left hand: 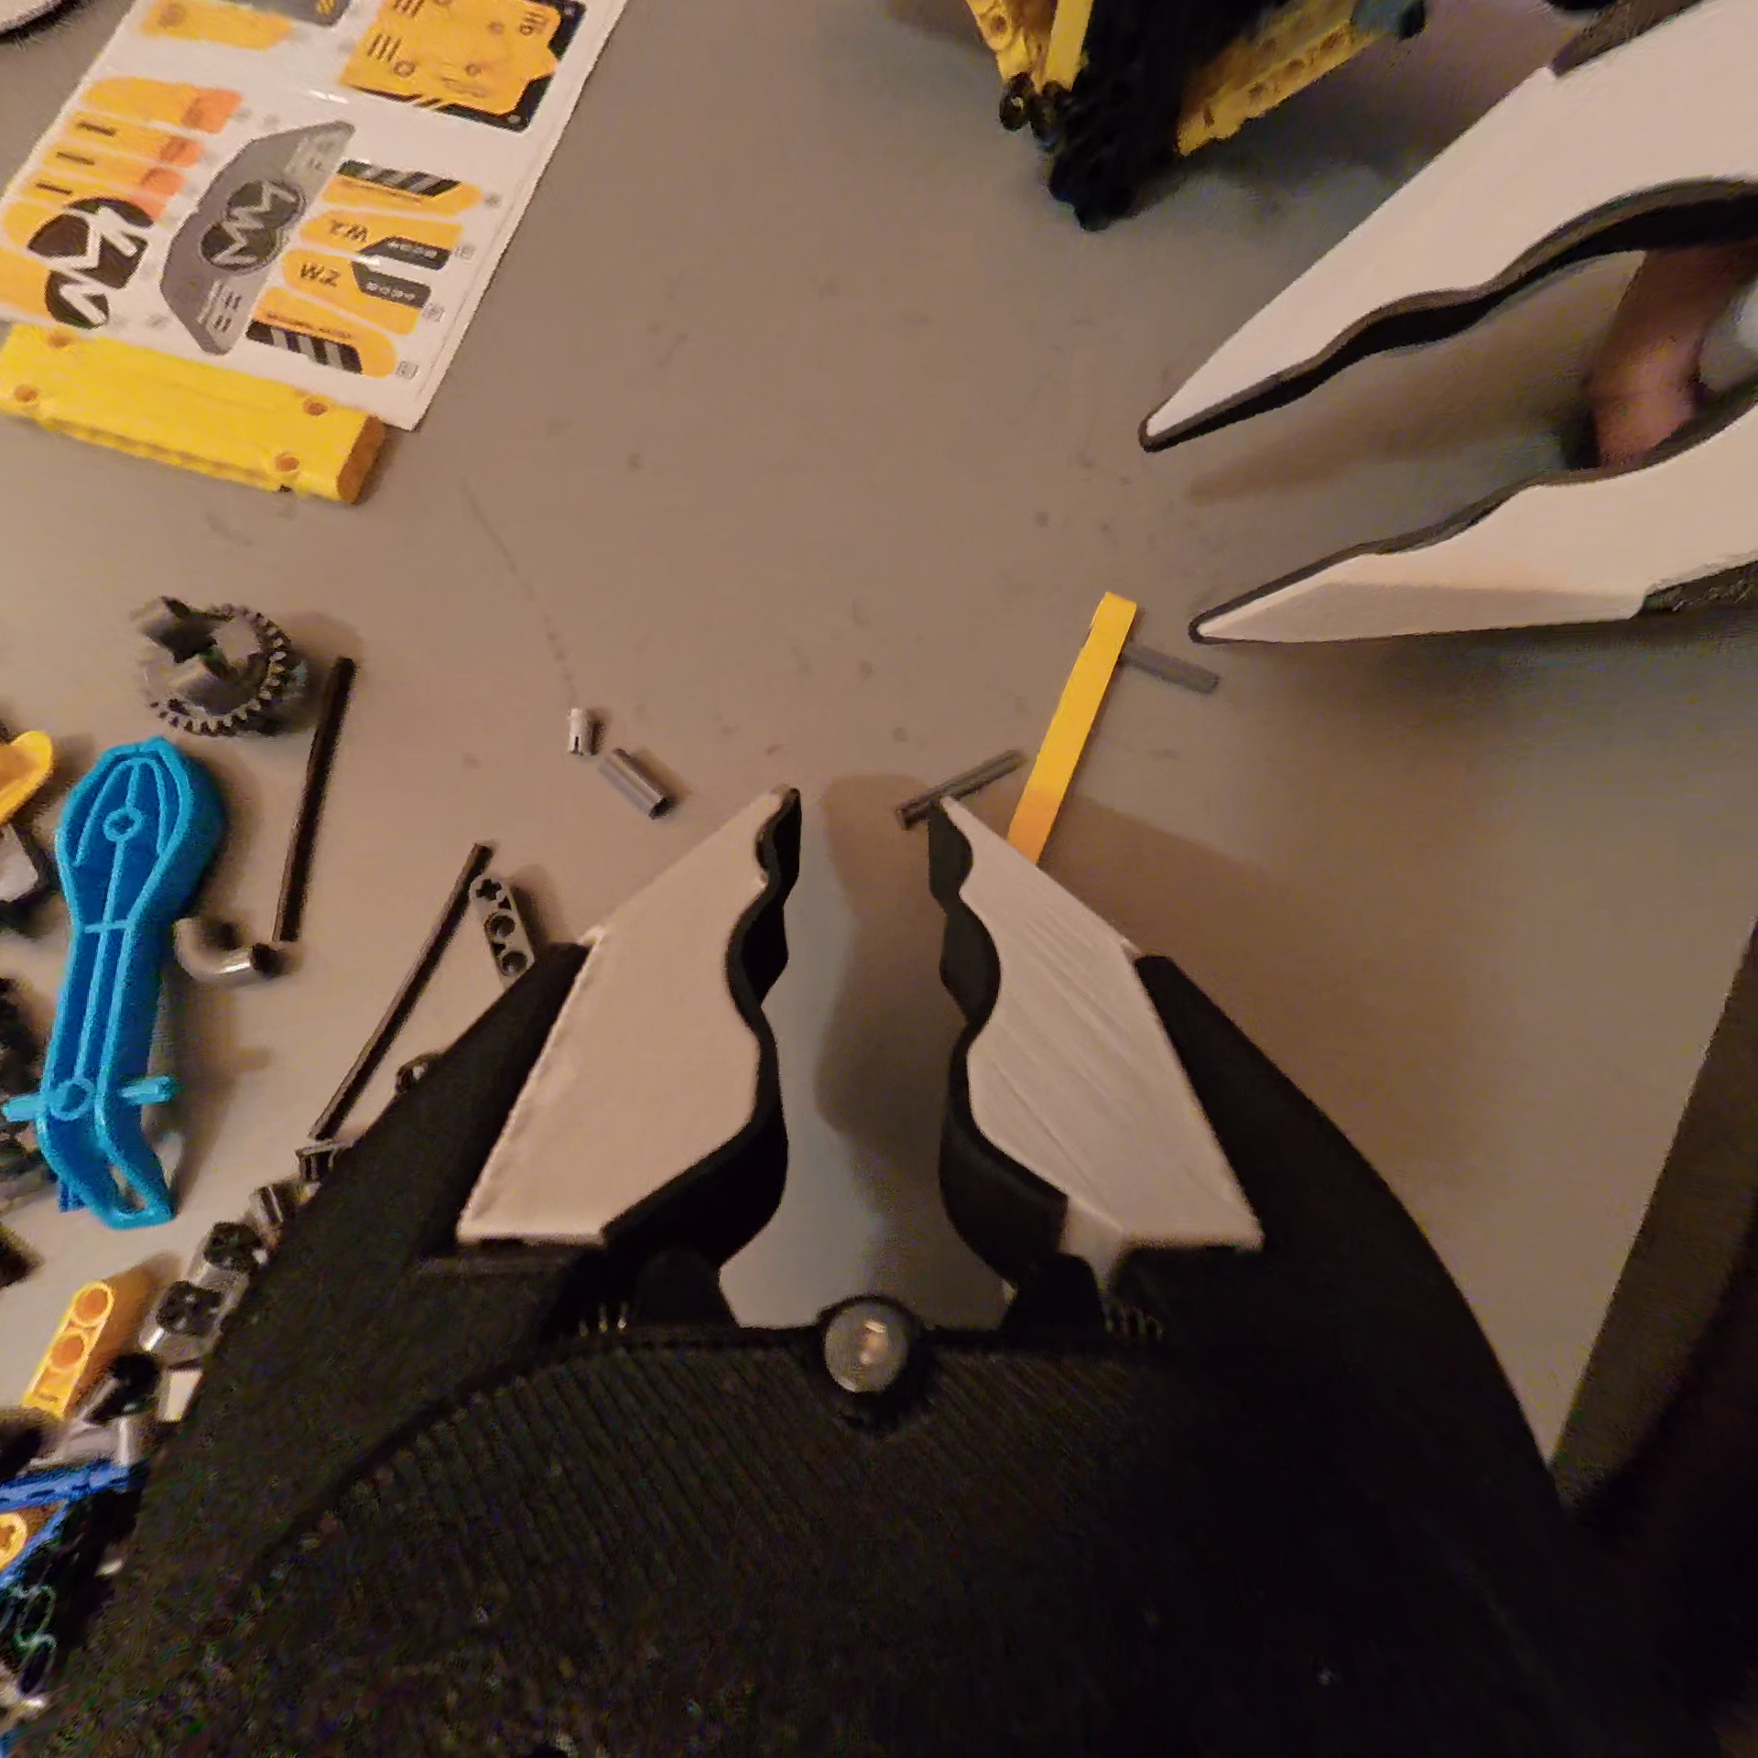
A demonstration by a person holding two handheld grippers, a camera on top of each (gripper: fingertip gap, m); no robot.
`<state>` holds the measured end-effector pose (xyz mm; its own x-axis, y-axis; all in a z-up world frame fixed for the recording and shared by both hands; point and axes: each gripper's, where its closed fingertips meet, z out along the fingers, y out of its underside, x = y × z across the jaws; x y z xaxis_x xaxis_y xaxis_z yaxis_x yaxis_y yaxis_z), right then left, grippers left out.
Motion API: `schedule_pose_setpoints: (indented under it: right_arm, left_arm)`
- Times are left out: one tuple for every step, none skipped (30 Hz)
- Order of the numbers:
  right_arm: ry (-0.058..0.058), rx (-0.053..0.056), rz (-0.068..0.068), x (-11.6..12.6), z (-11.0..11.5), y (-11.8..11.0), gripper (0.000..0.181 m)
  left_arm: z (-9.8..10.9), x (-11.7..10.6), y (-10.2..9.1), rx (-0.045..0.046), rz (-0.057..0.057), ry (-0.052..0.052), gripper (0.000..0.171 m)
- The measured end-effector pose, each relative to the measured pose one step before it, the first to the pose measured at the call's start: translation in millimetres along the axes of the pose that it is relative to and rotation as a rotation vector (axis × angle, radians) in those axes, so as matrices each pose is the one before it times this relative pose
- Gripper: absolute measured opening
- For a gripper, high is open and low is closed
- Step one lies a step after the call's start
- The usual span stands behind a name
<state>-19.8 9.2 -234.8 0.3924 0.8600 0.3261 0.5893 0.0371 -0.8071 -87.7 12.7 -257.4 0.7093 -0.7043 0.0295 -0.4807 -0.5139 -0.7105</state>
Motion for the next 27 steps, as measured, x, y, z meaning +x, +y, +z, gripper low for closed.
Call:
schedule_pose_setpoints:
  right_arm:
    - [-0.0106, -0.0011, -0.0041, -1.70, 0.58, -0.08, 0.032]
    - [-0.0167, 0.0017, -0.0048, -2.56, 0.52, -0.72, 0.032]
    - [-0.0171, 0.0075, -0.0057, -2.79, 0.33, -1.62, 0.032]
    - [-0.0107, 0.0111, -0.0040, -2.15, 0.23, -2.33, 0.031]
    - [-0.0095, 0.0101, -0.0016, -2.16, 0.48, -2.50, 0.030]
    - [-0.0141, 0.0056, -0.0018, -3.04, 1.14, -2.06, 0.029]
    - [-0.0153, -0.0025, -0.0041, -3.36, 1.54, -0.88, 0.028]
    - [-0.0094, -0.0117, -0.0071, -2.67, 2.13, 0.62, 0.027]
    - [-0.0057, -0.0188, -0.0099, -2.00, 2.23, 1.88, 0.024]
    - [-0.0057, -0.0233, -0.0108, -1.82, 2.36, 2.78, 0.022]
    - [-0.0037, -0.0235, -0.0060, -1.17, 2.25, 2.90, 0.020]
    - [-0.0036, -0.0199, -0.0005, -0.64, 1.71, 2.61, 0.020]
    - [0.0034, -0.0138, 0.0046, 0.76, 0.84, 1.97, 0.021]
    - [0.0165, -0.0073, 0.0091, 2.83, -0.26, 1.43, 0.023]
    - [0.0223, -0.0052, 0.0092, 3.68, -0.98, 1.72, 0.024]
    - [0.0189, -0.0064, 0.0062, 3.14, -1.35, 2.27, 0.025]
    - [0.0151, -0.0080, 0.0063, 2.63, -1.44, 2.77, 0.025]
    - [0.0119, -0.0108, 0.0069, 2.39, -1.42, 3.39, 0.025]
    - [0.0100, -0.0140, 0.0068, 2.32, -1.29, 4.05, 0.025]
    - [0.0111, -0.0128, 0.0074, 2.83, -1.02, 3.79, 0.025]
    - [0.0113, -0.0060, 0.0092, 3.38, -1.18, 2.74, 0.025]
    - [0.0059, -0.0027, 0.0096, 3.01, -0.99, 1.96, 0.025]
    - [0.0054, -0.0049, 0.0115, 3.29, -0.34, 2.08, 0.025]
    - [0.0084, -0.0073, 0.0119, 4.02, 0.29, 2.15, 0.025]
    - [0.0093, -0.0074, 0.0101, 3.99, 0.57, 1.91, 0.026]
    - [0.0070, -0.0053, 0.0067, 3.64, 0.77, 1.31, 0.026]
    - [0.0077, -0.0034, 0.0062, 3.31, 0.88, 0.85, 0.025]
  left_arm:
    - [1.79, 0.99, 1.11, -0.00727, 0.0334, -0.0081, 0.025]
    - [1.99, 2.36, 0.81, -0.00650, 0.0357, -0.0013, 0.025]
    - [2.04, 1.85, 1.06, -0.00728, 0.0311, -0.0034, 0.025]
    - [2.19, 0.40, 1.00, -0.00787, 0.0237, -0.0089, 0.025]
    - [1.45, 0.58, -0.32, 0.00364, 0.0197, -0.0050, 0.025]
    - [0.43, 0.74, -2.10, 0.01636, 0.0143, -0.0005, 0.025]
    - [0.60, 0.88, -0.31, 0.00662, 0.0142, 0.0010, 0.023]
    - [0.28, 0.88, -0.41, 0.00917, 0.0099, 0.0021, 0.022]
    - [0.21, 1.25, 0.13, 0.00767, 0.0040, 0.0065, 0.019]
    - [0.25, 1.53, 0.65, 0.00579, -0.0052, 0.0112, 0.016]
    - [0.12, 2.03, 1.18, 0.00281, -0.0108, 0.0165, 0.012]
    - [-0.20, 0.83, 1.45, -0.00246, -0.0091, 0.0088, 0.011]
    - [-0.52, -0.06, 0.85, -0.00229, -0.0039, 0.0010, 0.011]
    - [-0.50, 0.23, 0.44, -0.00024, 0.0034, -0.0013, 0.010]
    - [-0.40, 0.21, 0.42, -0.00002, 0.0067, -0.0028, 0.009]
    - [-0.24, 0.14, 0.13, -0.00030, 0.0060, -0.0038, 0.008]
    - [-0.22, 0.39, 0.24, -0.00021, 0.0054, -0.0020, 0.007]
    - [-0.22, 0.32, 0.10, 0.00011, 0.0052, -0.0009, 0.006]
    - [-0.12, 0.01, 0.08, 0.00038, 0.0021, 0.0004, 0.006]
    - [-0.05, 0.11, -0.02, -0.00017, -0.0019, 0.0034, 0.006]
    - [-0.12, 0.08, -0.01, -0.00084, -0.0022, 0.0047, 0.006]
    - [-0.15, 0.09, 0.04, -0.00122, -0.0020, 0.0049, 0.006]
    - [-0.05, 0.15, -0.02, -0.00190, -0.0021, 0.0050, 0.005]
    - [-0.16, 0.19, 0.12, -0.00282, -0.0007, 0.0044, 0.005]
    - [-0.24, 0.65, 0.09, -0.00413, 0.0013, 0.0043, 0.005]
    - [-0.43, 1.18, 0.19, -0.00553, 0.0031, 0.0055, 0.005]
    - [-0.39, 1.65, 0.28, -0.00637, 0.0039, 0.0053, 0.005]
